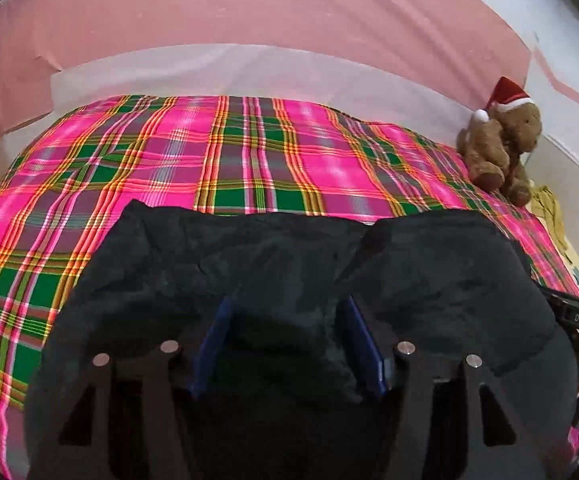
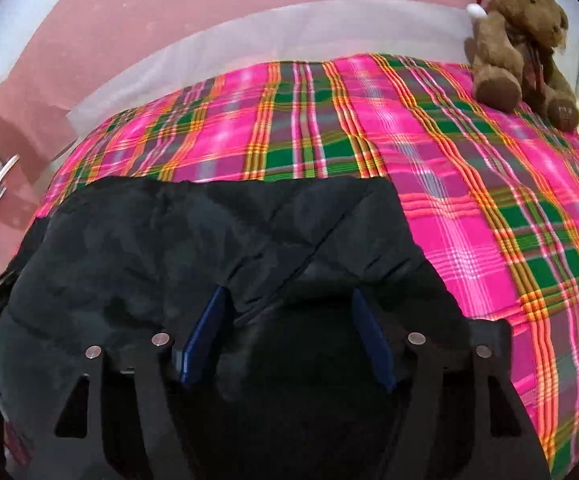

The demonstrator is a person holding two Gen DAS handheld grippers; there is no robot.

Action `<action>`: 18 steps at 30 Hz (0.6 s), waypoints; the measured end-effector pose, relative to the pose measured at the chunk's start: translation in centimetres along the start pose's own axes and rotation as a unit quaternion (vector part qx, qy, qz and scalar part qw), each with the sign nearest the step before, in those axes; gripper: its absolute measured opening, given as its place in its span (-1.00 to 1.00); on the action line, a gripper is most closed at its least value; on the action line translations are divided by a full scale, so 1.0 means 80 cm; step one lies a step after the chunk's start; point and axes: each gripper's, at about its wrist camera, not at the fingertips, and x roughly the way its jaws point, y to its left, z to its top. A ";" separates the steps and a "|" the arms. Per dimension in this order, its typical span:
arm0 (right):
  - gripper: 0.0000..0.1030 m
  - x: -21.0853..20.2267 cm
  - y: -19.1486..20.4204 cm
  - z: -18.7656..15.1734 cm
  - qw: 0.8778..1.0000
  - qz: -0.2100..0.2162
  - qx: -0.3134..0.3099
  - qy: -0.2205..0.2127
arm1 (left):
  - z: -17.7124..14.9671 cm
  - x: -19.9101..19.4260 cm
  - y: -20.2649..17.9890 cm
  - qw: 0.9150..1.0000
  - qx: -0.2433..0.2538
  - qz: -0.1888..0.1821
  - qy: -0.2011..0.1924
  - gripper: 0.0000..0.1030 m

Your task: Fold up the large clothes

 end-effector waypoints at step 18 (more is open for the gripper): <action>0.28 -0.021 0.031 0.038 0.999 -0.028 -0.036 0.001 | 0.049 -0.001 -0.110 0.997 0.067 -0.028 0.036 -0.15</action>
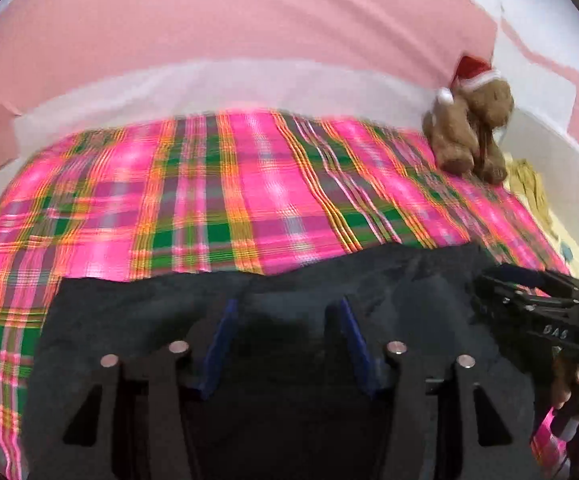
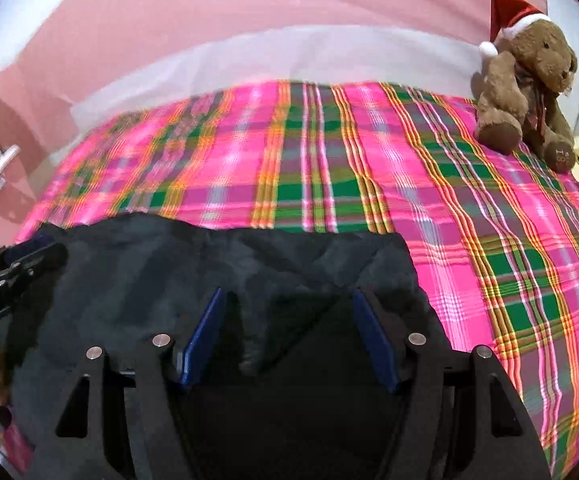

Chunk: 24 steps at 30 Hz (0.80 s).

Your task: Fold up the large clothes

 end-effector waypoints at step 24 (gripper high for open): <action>0.28 0.098 -0.041 -0.020 0.997 -0.031 0.058 0.044 | -0.014 0.112 -0.007 0.997 0.007 0.045 0.060 -0.37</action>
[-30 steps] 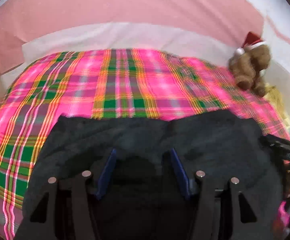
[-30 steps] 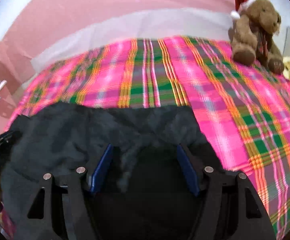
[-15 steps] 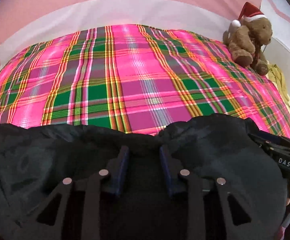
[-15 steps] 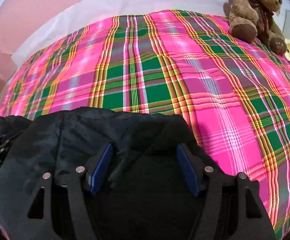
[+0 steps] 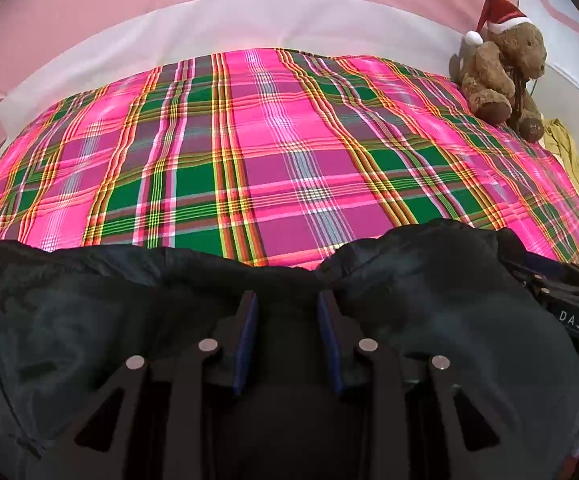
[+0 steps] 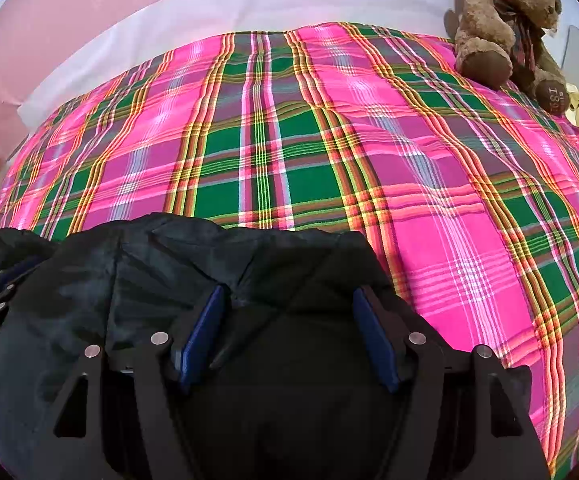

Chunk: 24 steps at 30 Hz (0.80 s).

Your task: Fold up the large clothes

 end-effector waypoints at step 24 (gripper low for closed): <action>0.24 -0.090 0.130 0.006 0.995 0.080 -0.051 -0.033 | -0.010 -0.099 0.169 0.997 -0.068 0.033 -0.033 -0.38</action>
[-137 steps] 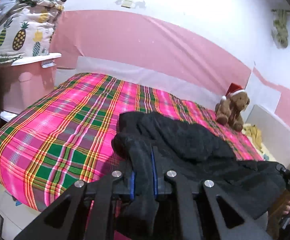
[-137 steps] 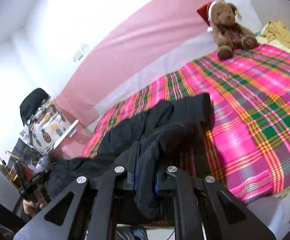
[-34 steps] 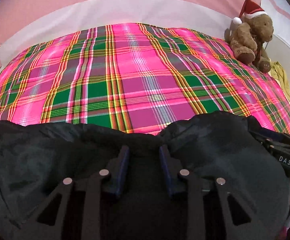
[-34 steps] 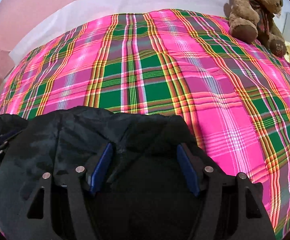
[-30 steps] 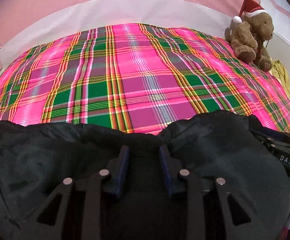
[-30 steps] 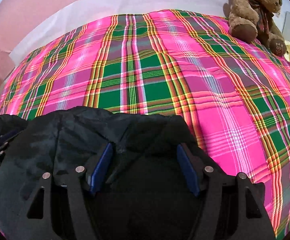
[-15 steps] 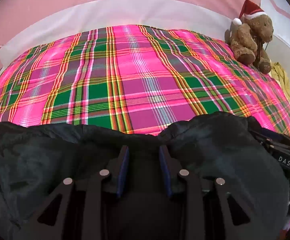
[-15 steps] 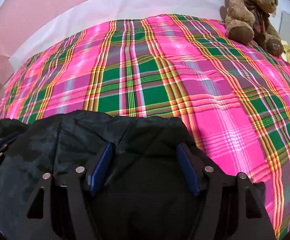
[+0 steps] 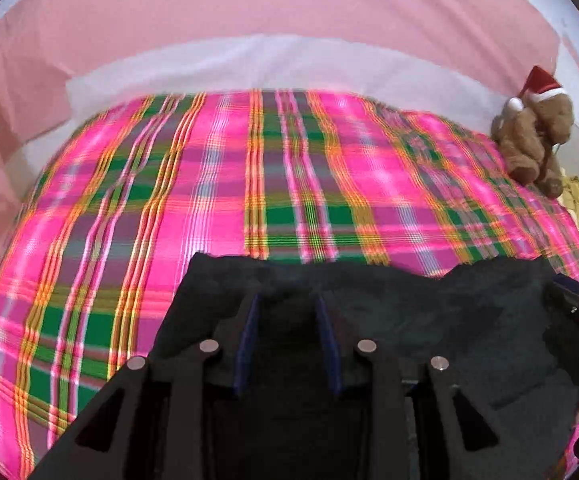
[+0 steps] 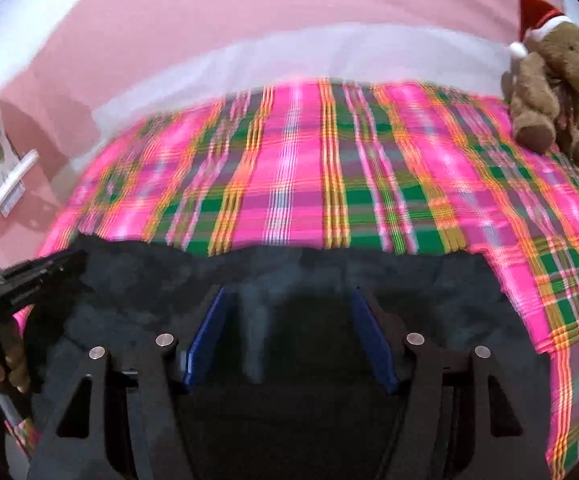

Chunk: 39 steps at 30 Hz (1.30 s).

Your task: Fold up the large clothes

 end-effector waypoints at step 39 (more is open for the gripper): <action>-0.14 0.042 -0.164 -0.034 0.995 -0.083 0.052 0.015 | -0.031 0.052 0.024 1.000 -0.010 -0.006 -0.019 -0.37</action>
